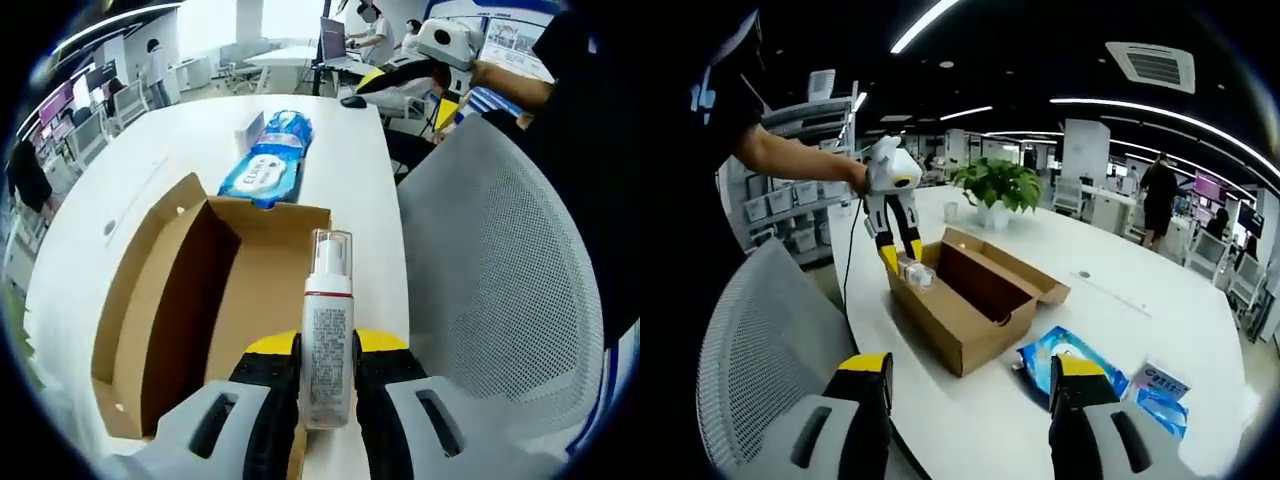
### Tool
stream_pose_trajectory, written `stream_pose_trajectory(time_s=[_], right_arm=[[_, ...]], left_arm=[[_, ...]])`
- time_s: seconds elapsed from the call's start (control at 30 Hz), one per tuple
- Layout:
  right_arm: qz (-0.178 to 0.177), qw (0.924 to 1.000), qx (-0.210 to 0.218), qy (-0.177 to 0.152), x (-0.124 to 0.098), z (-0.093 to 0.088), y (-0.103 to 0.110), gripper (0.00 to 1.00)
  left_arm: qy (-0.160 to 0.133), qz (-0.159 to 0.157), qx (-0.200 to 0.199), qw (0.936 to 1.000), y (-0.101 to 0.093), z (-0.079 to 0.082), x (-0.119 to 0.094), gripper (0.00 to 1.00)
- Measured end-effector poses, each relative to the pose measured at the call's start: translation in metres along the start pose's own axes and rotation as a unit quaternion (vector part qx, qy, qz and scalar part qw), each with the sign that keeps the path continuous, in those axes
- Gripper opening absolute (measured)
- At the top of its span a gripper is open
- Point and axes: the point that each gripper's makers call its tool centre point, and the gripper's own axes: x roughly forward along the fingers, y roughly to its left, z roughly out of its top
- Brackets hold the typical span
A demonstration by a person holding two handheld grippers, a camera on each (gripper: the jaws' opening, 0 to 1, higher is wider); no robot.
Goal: Operate the shoe box by opening the lid, removing the specified soft item, and placing it in the target area until the item is outside and the box remains undamaged.
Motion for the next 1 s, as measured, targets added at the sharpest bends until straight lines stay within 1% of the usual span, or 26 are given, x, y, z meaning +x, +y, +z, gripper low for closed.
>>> stream_pose_trajectory(time_s=[0.13,0.2,0.27,0.37,0.63,0.7,0.8,1.0], right_arm=[[0.006,1.0000,-0.004,-0.002,0.002,0.003,0.004,0.62],[0.010,0.9999,-0.007,-0.003,0.003,0.004,0.008,0.62],[0.016,0.9998,-0.008,-0.004,0.005,0.005,0.012,0.62],[0.023,0.9997,-0.011,-0.005,0.008,0.006,0.017,0.61],[0.051,0.9982,-0.027,-0.019,0.009,0.016,0.030,0.55],[0.059,0.9975,-0.031,-0.023,0.008,0.021,0.034,0.53],[0.073,0.9962,-0.038,-0.028,0.006,0.028,0.040,0.52],[0.099,0.9929,-0.042,-0.052,-0.001,0.047,0.054,0.48]], left_arm=[[-0.013,0.000,0.011,0.9999,-0.007,0.009,-0.003,0.18],[-0.024,-0.001,0.014,0.9996,-0.016,0.017,-0.005,0.18],[-0.042,-0.004,0.011,0.9991,-0.025,0.028,-0.008,0.18],[-0.053,-0.004,0.020,0.9984,-0.037,0.040,-0.011,0.18],[-0.079,-0.013,0.035,0.9962,-0.062,0.062,-0.018,0.18],[-0.081,-0.012,0.043,0.9957,-0.066,0.067,-0.020,0.18],[-0.085,-0.013,0.052,0.9949,-0.072,0.074,-0.024,0.18],[-0.095,-0.013,0.072,0.9928,-0.082,0.091,-0.031,0.18]])
